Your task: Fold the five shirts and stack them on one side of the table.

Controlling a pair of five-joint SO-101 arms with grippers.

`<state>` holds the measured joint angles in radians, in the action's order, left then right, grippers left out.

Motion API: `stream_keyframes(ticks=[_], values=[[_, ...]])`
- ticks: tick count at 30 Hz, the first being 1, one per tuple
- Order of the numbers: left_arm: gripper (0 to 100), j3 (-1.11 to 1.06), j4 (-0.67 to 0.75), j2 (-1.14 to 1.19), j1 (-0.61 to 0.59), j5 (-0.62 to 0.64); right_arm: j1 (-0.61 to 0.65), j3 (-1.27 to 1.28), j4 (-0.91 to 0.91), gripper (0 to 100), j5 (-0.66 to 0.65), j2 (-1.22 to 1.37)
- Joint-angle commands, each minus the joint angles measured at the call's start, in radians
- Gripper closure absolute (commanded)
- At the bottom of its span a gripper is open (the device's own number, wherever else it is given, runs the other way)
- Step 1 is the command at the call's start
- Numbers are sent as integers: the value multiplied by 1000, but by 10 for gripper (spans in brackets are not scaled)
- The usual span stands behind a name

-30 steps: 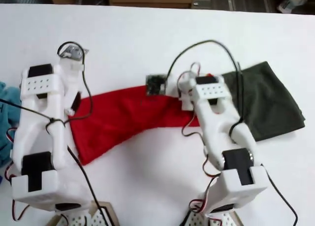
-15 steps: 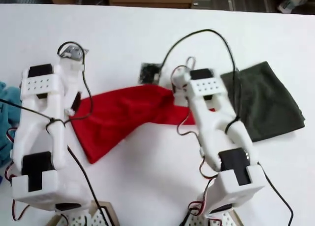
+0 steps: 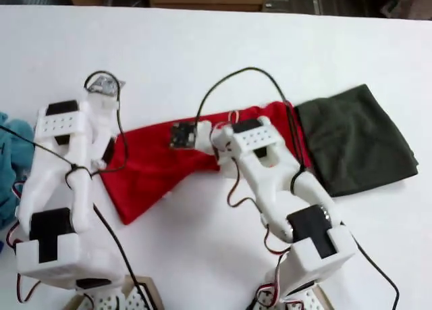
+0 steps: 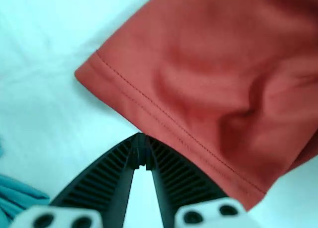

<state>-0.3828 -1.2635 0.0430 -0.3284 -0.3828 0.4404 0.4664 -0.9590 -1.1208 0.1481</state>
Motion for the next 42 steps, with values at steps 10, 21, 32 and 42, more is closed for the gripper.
stream_keyframes(ticks=[10, 21, 32, 42], values=[[979, 147, 15, -29, -176, 121, 30, -38, -87, 786, 35, -208], [979, 150, 9, -31, -255, 175, 58, -83, 268, 787, 371, -197], [979, 159, 9, -32, -273, 172, 173, -87, 70, 787, 439, 8], [979, 159, 14, -31, -269, 173, 283, -87, -93, 787, 442, -18]])
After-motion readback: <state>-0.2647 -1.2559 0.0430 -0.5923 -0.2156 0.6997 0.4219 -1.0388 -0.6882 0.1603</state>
